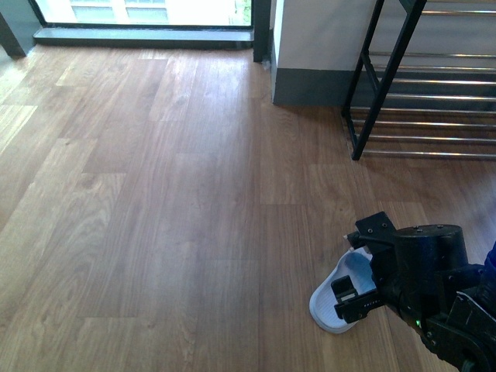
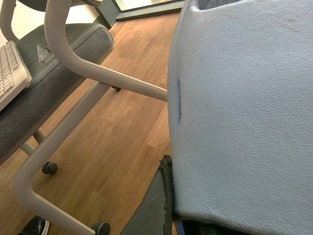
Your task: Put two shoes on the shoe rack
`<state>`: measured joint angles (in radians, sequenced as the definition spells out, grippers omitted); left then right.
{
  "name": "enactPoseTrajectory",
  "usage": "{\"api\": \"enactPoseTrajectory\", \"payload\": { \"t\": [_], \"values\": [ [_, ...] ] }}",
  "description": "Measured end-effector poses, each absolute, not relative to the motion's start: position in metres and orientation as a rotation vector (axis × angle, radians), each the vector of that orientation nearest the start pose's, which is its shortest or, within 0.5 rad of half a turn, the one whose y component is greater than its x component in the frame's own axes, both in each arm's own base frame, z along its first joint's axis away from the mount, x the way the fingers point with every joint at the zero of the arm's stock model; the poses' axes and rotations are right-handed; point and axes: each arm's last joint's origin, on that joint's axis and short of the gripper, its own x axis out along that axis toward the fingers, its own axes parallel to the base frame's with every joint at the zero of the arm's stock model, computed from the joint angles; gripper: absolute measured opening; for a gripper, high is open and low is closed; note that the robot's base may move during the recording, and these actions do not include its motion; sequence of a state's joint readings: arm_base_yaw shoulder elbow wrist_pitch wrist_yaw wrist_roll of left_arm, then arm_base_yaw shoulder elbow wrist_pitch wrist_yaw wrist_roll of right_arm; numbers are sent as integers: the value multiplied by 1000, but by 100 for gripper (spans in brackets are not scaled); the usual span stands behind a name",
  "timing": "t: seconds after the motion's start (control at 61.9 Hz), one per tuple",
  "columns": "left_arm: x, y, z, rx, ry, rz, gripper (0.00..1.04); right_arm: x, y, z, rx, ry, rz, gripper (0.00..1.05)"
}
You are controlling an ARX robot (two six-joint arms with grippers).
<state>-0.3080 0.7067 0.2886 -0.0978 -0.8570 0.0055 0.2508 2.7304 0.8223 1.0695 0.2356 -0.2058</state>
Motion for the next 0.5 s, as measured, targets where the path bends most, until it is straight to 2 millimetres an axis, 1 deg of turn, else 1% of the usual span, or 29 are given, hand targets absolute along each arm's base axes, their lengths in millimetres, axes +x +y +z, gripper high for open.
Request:
{"api": "enactPoseTrajectory", "payload": {
  "t": [0.145,0.404,0.501],
  "values": [
    [143,-22,187,293,438,535,2,311,58,-128,-378,802,48,96],
    [143,-22,187,293,438,535,2,322,43,-155,-375,810,-38,96],
    [143,-22,187,293,438,535,2,326,34,-163,-387,812,-97,96]
  ]
}}
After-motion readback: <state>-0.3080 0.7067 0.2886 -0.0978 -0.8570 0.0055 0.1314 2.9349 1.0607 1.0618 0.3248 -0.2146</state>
